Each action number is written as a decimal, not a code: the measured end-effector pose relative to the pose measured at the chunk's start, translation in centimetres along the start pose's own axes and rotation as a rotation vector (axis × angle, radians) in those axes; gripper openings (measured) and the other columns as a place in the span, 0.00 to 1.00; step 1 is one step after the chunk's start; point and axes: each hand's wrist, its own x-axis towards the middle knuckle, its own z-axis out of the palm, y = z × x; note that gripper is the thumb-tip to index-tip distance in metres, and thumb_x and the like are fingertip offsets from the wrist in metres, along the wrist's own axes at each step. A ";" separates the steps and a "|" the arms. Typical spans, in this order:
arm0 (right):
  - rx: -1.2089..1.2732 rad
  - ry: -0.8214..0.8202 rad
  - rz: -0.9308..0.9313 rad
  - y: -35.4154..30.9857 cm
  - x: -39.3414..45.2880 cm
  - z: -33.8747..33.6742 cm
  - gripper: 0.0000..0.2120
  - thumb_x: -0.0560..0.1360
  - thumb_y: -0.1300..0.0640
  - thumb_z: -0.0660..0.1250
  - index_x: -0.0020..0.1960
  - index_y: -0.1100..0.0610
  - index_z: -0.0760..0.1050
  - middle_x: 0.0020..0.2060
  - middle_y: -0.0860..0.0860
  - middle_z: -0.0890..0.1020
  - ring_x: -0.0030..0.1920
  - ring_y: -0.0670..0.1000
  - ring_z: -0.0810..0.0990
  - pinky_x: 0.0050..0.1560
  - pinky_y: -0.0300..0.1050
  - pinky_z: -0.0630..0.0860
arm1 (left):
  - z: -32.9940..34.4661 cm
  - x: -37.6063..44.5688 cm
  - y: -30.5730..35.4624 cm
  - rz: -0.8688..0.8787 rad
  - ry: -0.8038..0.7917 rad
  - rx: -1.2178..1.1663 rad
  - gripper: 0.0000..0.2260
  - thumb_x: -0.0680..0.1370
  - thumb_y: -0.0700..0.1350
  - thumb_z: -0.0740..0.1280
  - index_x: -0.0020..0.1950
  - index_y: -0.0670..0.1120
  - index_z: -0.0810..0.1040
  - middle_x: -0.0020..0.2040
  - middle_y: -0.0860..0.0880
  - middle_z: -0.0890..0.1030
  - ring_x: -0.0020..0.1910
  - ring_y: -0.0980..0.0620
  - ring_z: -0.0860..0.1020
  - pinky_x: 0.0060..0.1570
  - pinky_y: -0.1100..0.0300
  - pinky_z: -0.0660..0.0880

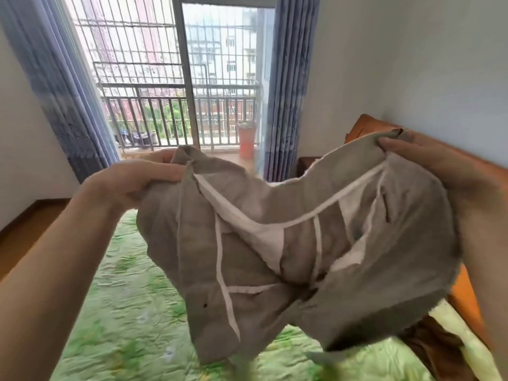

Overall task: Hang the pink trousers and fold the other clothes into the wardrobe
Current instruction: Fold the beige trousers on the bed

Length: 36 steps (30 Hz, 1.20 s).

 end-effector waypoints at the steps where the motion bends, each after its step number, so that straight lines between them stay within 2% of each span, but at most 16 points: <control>1: -0.077 -0.007 0.045 0.5 1.3 -0.1 0.17 0.75 0.47 0.72 0.55 0.58 0.86 0.52 0.52 0.87 0.50 0.51 0.84 0.51 0.39 0.81 | -0.1 0.7 0.1 -0.018 0.016 -0.018 0.28 0.43 0.58 0.89 0.38 0.51 0.89 0.37 0.49 0.86 0.33 0.55 0.85 0.32 0.64 0.81; 2: -0.179 0.020 0.082 1.8 2.8 0.0 0.16 0.77 0.47 0.72 0.58 0.57 0.86 0.54 0.52 0.87 0.54 0.51 0.85 0.56 0.40 0.81 | -0.3 1.5 -0.2 -0.056 0.056 -0.004 0.29 0.45 0.58 0.89 0.42 0.51 0.89 0.41 0.48 0.87 0.36 0.54 0.86 0.35 0.64 0.82; 4: -0.314 0.095 0.137 5.3 5.3 0.3 0.10 0.77 0.49 0.75 0.54 0.53 0.87 0.51 0.51 0.88 0.56 0.53 0.86 0.63 0.49 0.80 | -1.0 3.1 -2.1 -0.158 0.234 0.069 0.29 0.54 0.58 0.88 0.51 0.48 0.89 0.49 0.45 0.88 0.47 0.49 0.87 0.42 0.61 0.83; 6: -0.392 0.165 0.196 8.7 6.7 0.6 0.07 0.76 0.49 0.76 0.48 0.51 0.88 0.46 0.50 0.89 0.51 0.51 0.86 0.57 0.47 0.81 | -1.7 3.9 -4.7 -0.238 0.478 0.101 0.21 0.66 0.54 0.84 0.53 0.45 0.87 0.47 0.46 0.89 0.49 0.48 0.87 0.43 0.60 0.84; 8: -0.387 0.202 0.252 11.0 6.8 1.4 0.06 0.78 0.52 0.74 0.47 0.54 0.86 0.44 0.51 0.87 0.46 0.51 0.83 0.43 0.41 0.77 | -2.2 3.6 -7.5 -0.258 0.620 0.105 0.11 0.73 0.49 0.80 0.48 0.44 0.85 0.41 0.48 0.88 0.42 0.52 0.87 0.38 0.64 0.83; 11: -0.362 0.247 0.342 13.9 6.4 3.2 0.16 0.79 0.52 0.74 0.49 0.66 0.84 0.41 0.57 0.84 0.41 0.53 0.80 0.38 0.44 0.73 | -2.3 3.1 -11.1 -0.244 0.705 0.134 0.09 0.78 0.46 0.77 0.45 0.41 0.85 0.35 0.50 0.87 0.37 0.53 0.85 0.33 0.66 0.80; 13: -0.317 0.294 0.347 15.6 6.3 4.1 0.19 0.78 0.50 0.74 0.49 0.69 0.82 0.42 0.61 0.85 0.41 0.56 0.82 0.38 0.45 0.73 | -2.5 3.1 -13.0 -0.218 0.767 0.133 0.12 0.79 0.46 0.75 0.46 0.36 0.85 0.40 0.44 0.87 0.40 0.49 0.84 0.35 0.65 0.80; 15: -0.260 0.353 0.347 16.4 6.1 5.1 0.18 0.79 0.51 0.73 0.42 0.67 0.79 0.36 0.58 0.84 0.40 0.56 0.83 0.35 0.44 0.72 | -2.5 3.1 -14.6 -0.218 0.807 0.121 0.16 0.81 0.48 0.73 0.48 0.34 0.83 0.43 0.39 0.84 0.43 0.46 0.82 0.39 0.60 0.80; 17: -0.205 0.391 0.333 16.9 5.6 6.3 0.19 0.80 0.53 0.71 0.33 0.59 0.72 0.27 0.49 0.77 0.33 0.49 0.79 0.35 0.42 0.70 | -2.0 3.2 -15.8 -0.199 0.846 0.133 0.17 0.82 0.50 0.71 0.47 0.35 0.82 0.41 0.41 0.79 0.40 0.46 0.77 0.42 0.52 0.74; 21: -0.060 0.398 0.354 17.0 5.0 9.8 0.18 0.82 0.47 0.68 0.40 0.58 0.74 0.34 0.56 0.76 0.36 0.55 0.76 0.39 0.50 0.72 | 1.7 3.4 -16.4 -0.075 0.899 0.244 0.18 0.85 0.48 0.66 0.37 0.43 0.72 0.33 0.44 0.71 0.33 0.50 0.69 0.35 0.53 0.68; 25: -0.038 0.354 0.218 15.2 2.9 15.3 0.22 0.83 0.48 0.66 0.35 0.59 0.74 0.25 0.51 0.74 0.25 0.50 0.72 0.29 0.45 0.69 | 6.3 3.6 -16.6 0.038 0.828 0.305 0.10 0.87 0.48 0.62 0.48 0.48 0.78 0.39 0.48 0.82 0.36 0.52 0.79 0.38 0.50 0.77; 28: -0.042 0.296 0.087 13.7 1.2 19.9 0.21 0.82 0.40 0.66 0.46 0.57 0.84 0.33 0.56 0.84 0.34 0.56 0.83 0.37 0.54 0.83 | 9.2 3.8 -16.9 0.088 0.773 0.331 0.06 0.87 0.48 0.61 0.53 0.54 0.76 0.41 0.51 0.83 0.37 0.52 0.82 0.37 0.52 0.77; 30: 0.061 0.240 0.097 13.2 0.2 22.7 0.24 0.81 0.34 0.62 0.51 0.54 0.84 0.42 0.56 0.86 0.44 0.56 0.86 0.48 0.59 0.84 | 10.8 3.6 -16.8 0.110 0.779 0.387 0.05 0.87 0.47 0.61 0.54 0.54 0.75 0.38 0.54 0.81 0.33 0.56 0.78 0.35 0.57 0.72; 31: 0.142 0.220 0.106 13.3 -0.1 23.8 0.27 0.82 0.33 0.58 0.55 0.53 0.84 0.47 0.56 0.86 0.49 0.54 0.86 0.52 0.57 0.84 | 11.4 3.3 -16.7 0.117 0.782 0.380 0.04 0.87 0.48 0.62 0.54 0.54 0.75 0.37 0.54 0.81 0.33 0.57 0.78 0.35 0.59 0.72; 34: 0.371 0.176 0.110 13.3 -1.1 25.1 0.23 0.87 0.42 0.50 0.69 0.50 0.78 0.58 0.51 0.86 0.59 0.47 0.84 0.57 0.42 0.81 | 12.0 2.2 -16.2 0.134 0.720 0.245 0.09 0.81 0.55 0.71 0.53 0.52 0.75 0.41 0.56 0.84 0.40 0.58 0.83 0.39 0.61 0.77; 36: 0.447 0.117 0.063 13.6 -1.3 24.6 0.21 0.89 0.50 0.50 0.73 0.52 0.75 0.60 0.50 0.86 0.62 0.49 0.83 0.61 0.43 0.80 | 11.2 2.0 -15.8 0.134 0.715 0.231 0.10 0.78 0.51 0.76 0.53 0.51 0.77 0.44 0.55 0.85 0.44 0.56 0.85 0.42 0.61 0.80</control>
